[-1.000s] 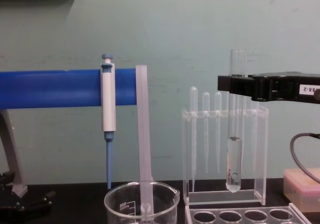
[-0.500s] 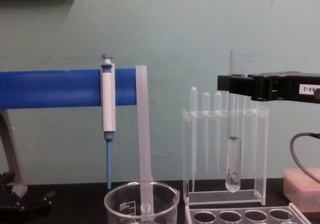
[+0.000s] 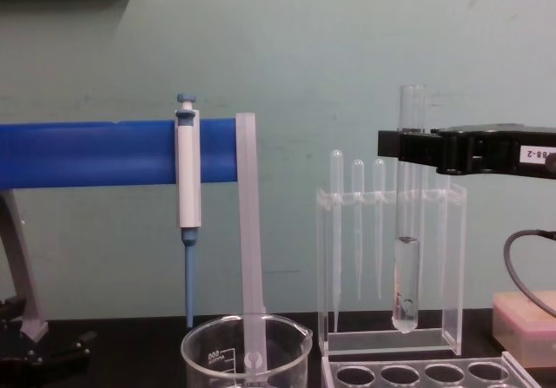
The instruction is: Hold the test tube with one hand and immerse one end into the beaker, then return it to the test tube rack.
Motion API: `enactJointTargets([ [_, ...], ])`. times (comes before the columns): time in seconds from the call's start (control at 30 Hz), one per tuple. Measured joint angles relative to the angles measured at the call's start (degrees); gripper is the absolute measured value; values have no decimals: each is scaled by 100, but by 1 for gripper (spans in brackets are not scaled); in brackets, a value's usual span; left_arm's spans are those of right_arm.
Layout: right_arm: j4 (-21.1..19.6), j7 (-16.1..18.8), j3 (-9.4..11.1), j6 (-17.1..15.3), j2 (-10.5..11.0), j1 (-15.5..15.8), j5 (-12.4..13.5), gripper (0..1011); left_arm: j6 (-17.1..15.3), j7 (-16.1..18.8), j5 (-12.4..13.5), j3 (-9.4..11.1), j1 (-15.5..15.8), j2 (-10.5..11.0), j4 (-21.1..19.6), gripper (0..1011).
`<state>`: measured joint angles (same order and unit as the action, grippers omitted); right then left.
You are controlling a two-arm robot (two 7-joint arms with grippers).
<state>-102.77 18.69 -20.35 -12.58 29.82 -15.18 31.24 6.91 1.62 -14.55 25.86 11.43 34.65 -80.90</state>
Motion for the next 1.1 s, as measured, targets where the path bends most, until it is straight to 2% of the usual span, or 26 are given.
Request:
enactJointTargets([
  [1.1, 0, 0, 0, 1, 0, 0, 0, 224, 0, 0, 0, 0, 0, 0, 0, 1000],
])
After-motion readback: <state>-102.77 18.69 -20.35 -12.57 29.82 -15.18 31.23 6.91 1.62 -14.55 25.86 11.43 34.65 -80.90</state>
